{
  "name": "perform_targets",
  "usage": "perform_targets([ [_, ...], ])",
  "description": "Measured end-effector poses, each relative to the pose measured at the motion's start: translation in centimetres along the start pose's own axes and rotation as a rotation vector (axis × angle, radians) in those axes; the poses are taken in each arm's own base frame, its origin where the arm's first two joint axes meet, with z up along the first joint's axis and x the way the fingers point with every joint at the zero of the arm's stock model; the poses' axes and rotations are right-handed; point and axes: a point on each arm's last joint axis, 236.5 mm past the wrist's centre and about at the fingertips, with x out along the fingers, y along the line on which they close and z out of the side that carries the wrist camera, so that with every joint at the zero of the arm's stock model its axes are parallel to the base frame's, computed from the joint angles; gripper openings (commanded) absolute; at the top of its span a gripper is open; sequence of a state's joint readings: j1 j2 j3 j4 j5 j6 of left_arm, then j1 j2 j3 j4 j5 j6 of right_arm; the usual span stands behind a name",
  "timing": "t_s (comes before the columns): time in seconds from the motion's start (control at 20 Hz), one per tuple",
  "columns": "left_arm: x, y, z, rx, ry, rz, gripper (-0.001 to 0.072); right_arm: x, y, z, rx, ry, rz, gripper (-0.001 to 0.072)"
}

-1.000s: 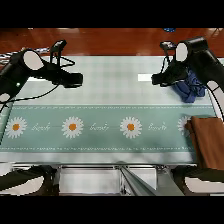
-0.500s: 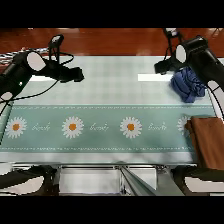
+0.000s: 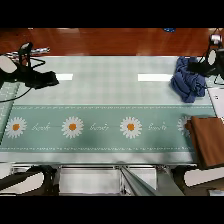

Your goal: Fold the shirts.

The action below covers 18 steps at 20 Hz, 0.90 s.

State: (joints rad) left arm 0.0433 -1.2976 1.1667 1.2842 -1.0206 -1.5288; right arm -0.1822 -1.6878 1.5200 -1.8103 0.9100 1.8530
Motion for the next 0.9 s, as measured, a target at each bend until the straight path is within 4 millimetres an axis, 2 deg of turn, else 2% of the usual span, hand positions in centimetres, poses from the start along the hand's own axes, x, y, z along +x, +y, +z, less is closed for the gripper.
perform_targets([
  [0.1,0.3,-1.0,-2.1,-0.007,0.034,-0.042,0.0510,2.6,0.3,-1.9,0.045,0.074,0.041,0.0402],
  [0.15,0.5,-1.5,-2.9,-0.010,0.047,-0.059,0.0510,3.5,0.3,-2.8,0.056,0.106,0.049,0.0357],
  [0.25,0.8,-2.4,-4.1,-0.015,0.071,-0.081,0.0510,4.8,0.4,-4.5,0.071,0.168,0.060,0.0030],
  [0.35,0.6,-2.9,-4.2,-0.016,0.073,-0.093,0.0510,4.8,0.6,-5.1,0.072,0.199,0.075,0.0027],
  [0.45,-0.5,-3.2,-3.6,-0.018,0.071,-0.106,0.0510,3.2,0.9,-4.3,0.060,0.203,0.105,0.0027],
  [0.55,-2.5,-3.4,-3.1,-0.006,0.079,-0.116,0.0510,-0.5,1.4,-0.9,0.049,0.114,0.154,0.0027],
  [0.65,-5.4,-4.0,-2.2,0.019,0.048,-0.144,0.0509,-5.7,1.9,2.7,0.036,-0.001,0.202,0.0027],
  [0.75,-8.8,-5.2,-1.7,0.043,-0.011,-0.187,0.0509,-12.7,2.5,6.5,0.006,-0.161,0.249,0.0027],
  [0.9,-13.1,-6.8,-2.5,0.084,-0.110,-0.223,0.0509,-24.2,3.7,10.3,-0.051,-0.404,0.314,0.0027],
])
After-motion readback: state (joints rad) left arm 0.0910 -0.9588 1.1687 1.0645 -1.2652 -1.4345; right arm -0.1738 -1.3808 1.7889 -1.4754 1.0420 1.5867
